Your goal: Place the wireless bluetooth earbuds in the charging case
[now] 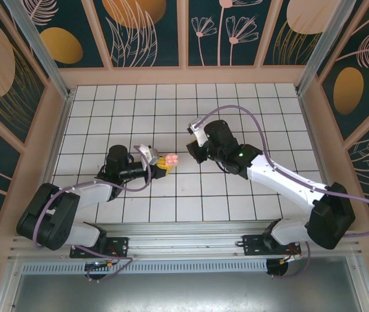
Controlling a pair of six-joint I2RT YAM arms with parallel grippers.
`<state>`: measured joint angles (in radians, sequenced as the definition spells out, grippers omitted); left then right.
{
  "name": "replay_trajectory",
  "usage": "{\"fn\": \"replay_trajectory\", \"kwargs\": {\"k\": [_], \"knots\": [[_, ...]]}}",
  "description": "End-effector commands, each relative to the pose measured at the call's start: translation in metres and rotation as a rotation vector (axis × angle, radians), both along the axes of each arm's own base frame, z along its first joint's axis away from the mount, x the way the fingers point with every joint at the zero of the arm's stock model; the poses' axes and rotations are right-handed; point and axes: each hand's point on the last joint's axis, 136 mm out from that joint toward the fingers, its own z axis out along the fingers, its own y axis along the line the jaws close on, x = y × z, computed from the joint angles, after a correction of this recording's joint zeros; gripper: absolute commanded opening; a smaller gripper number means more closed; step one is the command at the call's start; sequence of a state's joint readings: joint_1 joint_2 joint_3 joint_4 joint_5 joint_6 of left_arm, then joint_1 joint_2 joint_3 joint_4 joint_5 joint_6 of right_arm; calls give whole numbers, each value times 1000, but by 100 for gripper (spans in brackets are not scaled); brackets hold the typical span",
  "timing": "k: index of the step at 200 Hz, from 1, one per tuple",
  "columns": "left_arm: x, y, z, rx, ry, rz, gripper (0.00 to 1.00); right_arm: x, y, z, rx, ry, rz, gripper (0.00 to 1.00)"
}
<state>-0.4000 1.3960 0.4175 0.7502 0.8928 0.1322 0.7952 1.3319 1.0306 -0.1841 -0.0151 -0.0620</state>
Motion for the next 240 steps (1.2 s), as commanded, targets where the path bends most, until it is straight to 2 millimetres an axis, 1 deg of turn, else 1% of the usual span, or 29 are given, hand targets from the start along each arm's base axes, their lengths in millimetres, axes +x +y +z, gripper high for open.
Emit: {"fn": "replay_trajectory", "kwargs": {"k": [1, 25, 63, 100, 163, 208, 240], "knots": [[-3, -7, 11, -17, -38, -63, 14, -8, 11, 11, -14, -111, 77, 17], [-3, -9, 15, -31, -35, -72, 14, -19, 25, 8, -37, -138, 131, 16], [-3, -10, 22, -49, -35, -82, 14, -21, 32, -1, -92, -166, 137, 16], [-3, -10, 24, -56, -30, -83, 14, -25, 41, 1, -80, -181, 165, 16], [0, -11, 32, -75, -34, -74, 14, -30, 43, -6, -96, -189, 181, 16], [2, -12, 39, -97, -41, -68, 14, -29, 42, -11, -119, -198, 172, 16], [4, -12, 41, -107, -40, -64, 13, -30, 46, -6, -101, -217, 176, 16]]}}
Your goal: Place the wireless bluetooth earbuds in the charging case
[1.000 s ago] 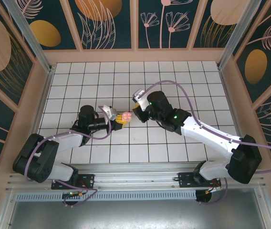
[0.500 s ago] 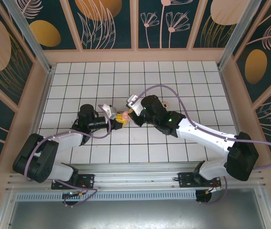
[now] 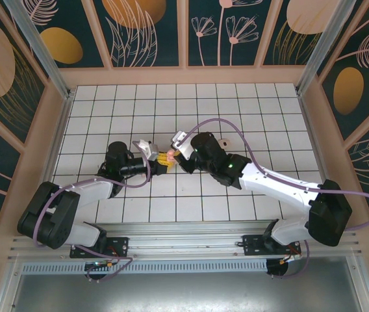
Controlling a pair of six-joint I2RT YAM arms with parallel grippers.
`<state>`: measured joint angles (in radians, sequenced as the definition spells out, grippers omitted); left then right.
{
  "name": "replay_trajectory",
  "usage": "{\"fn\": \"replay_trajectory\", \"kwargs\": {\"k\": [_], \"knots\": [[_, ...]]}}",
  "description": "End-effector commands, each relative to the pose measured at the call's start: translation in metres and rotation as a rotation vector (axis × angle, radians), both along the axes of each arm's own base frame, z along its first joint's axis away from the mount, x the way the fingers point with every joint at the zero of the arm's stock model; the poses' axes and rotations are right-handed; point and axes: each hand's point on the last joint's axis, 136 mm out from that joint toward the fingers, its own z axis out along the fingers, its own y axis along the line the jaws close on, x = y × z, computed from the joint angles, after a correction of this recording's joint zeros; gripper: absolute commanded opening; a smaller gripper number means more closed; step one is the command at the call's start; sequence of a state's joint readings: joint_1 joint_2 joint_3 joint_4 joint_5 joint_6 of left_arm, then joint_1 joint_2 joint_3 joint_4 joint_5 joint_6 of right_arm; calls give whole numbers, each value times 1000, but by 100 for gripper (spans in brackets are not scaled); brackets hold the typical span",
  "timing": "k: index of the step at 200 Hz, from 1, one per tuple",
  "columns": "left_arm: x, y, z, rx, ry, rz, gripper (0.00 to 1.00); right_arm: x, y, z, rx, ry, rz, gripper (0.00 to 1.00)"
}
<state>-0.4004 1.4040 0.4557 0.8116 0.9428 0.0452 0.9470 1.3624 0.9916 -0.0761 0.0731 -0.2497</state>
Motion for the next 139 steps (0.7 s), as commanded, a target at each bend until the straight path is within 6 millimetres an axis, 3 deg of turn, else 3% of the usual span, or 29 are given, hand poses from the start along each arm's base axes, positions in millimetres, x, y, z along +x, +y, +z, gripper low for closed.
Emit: {"fn": "replay_trajectory", "kwargs": {"k": [1, 108, 139], "knots": [[1, -5, 18, -40, -44, -27, 13, 0, 6, 1, 10, -37, 4, 16], [3, -5, 21, -48, -46, -15, 13, -16, 6, -5, -21, -25, 39, 17], [3, -4, 21, -46, -48, -11, 13, -18, 5, 7, 22, -27, 40, 27]]}}
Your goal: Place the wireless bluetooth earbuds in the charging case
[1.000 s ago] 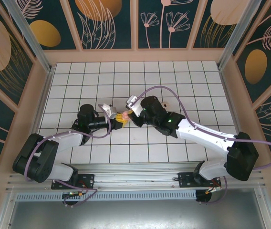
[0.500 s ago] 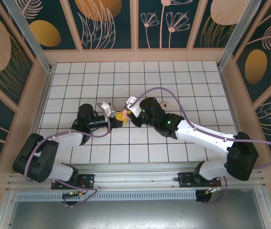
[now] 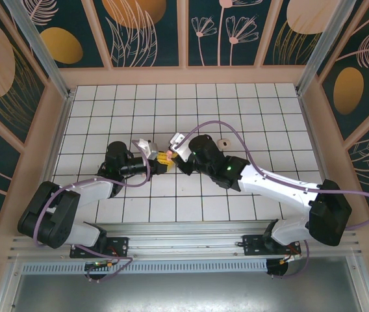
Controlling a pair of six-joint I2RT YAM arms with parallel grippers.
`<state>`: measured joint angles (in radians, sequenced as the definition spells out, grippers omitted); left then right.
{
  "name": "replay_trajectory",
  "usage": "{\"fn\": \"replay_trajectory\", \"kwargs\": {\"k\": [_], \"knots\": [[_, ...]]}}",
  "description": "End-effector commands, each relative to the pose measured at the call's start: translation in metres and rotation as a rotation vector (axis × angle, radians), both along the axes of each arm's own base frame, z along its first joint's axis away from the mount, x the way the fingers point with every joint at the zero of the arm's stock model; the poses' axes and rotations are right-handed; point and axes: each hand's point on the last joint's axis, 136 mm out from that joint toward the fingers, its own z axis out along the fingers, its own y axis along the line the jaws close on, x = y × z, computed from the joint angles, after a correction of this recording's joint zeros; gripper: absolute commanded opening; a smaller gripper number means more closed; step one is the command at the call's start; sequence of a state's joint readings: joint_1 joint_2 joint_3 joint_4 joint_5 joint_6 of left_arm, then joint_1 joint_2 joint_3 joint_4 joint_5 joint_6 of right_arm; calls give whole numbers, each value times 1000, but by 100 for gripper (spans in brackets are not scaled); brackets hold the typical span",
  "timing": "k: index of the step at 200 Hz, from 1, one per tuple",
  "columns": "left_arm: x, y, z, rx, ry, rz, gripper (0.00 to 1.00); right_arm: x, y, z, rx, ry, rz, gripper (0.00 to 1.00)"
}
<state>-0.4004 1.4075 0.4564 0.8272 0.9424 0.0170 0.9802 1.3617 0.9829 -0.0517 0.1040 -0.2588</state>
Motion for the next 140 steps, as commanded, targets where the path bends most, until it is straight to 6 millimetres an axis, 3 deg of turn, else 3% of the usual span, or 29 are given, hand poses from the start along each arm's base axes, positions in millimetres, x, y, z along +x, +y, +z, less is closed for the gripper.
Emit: {"fn": "replay_trajectory", "kwargs": {"k": [1, 61, 107, 123, 140], "knots": [[2, -4, 19, -34, -63, -14, 13, -12, -1, 5, 25, 2, 30, 27], [2, -3, 17, -23, -70, -8, 14, -12, -10, 43, 205, 42, 30, 47], [1, -3, 18, -21, -77, -5, 15, -11, -20, 70, 377, 108, 45, 53], [1, -2, 18, -21, -78, -2, 14, -6, -28, 70, 419, 146, 13, 54], [3, -1, 17, -17, -77, 12, 14, 9, -44, 56, 437, 243, -62, 54]]}}
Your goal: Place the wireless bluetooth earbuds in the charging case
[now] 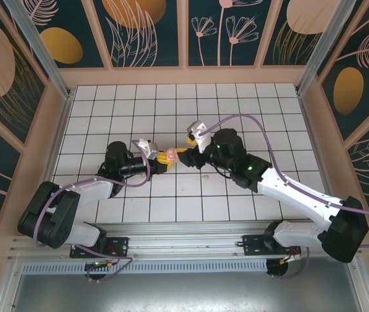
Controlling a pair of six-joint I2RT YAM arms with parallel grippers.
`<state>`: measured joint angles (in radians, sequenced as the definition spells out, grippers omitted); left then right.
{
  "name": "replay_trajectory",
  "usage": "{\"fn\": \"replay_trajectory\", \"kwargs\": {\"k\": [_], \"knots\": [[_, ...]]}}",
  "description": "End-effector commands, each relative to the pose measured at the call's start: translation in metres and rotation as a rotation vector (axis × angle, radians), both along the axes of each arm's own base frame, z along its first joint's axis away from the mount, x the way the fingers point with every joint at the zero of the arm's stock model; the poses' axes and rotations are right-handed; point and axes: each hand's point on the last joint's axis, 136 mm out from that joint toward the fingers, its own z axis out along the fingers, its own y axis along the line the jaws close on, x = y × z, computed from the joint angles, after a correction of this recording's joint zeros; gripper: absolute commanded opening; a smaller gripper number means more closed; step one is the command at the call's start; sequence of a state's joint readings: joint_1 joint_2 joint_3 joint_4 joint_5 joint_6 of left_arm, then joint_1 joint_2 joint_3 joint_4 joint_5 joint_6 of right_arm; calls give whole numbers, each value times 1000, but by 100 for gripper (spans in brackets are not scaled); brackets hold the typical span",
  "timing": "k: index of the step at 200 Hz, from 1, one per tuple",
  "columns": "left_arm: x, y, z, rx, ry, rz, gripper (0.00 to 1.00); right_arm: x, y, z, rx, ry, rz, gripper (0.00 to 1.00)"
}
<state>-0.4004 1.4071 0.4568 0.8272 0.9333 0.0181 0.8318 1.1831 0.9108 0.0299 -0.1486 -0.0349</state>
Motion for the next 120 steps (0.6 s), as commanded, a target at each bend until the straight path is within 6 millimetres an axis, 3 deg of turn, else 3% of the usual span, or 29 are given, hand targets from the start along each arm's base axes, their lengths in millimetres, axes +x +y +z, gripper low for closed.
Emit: {"fn": "replay_trajectory", "kwargs": {"k": [1, 44, 78, 97, 120], "knots": [[2, -2, 17, -18, -76, 4, 14, 10, -15, 0, 103, 127, -45, 54], [5, 0, 11, -3, -59, 25, 14, 34, -65, -67, -32, 477, -295, 51], [4, 1, 8, -1, -58, 31, 14, 15, -97, -134, -271, 769, -414, 49], [3, 1, 8, -4, -60, 29, 14, 5, -109, -165, -374, 852, -435, 48], [2, 1, 9, -6, -59, 24, 14, 8, -126, -193, -474, 904, -500, 47]]}}
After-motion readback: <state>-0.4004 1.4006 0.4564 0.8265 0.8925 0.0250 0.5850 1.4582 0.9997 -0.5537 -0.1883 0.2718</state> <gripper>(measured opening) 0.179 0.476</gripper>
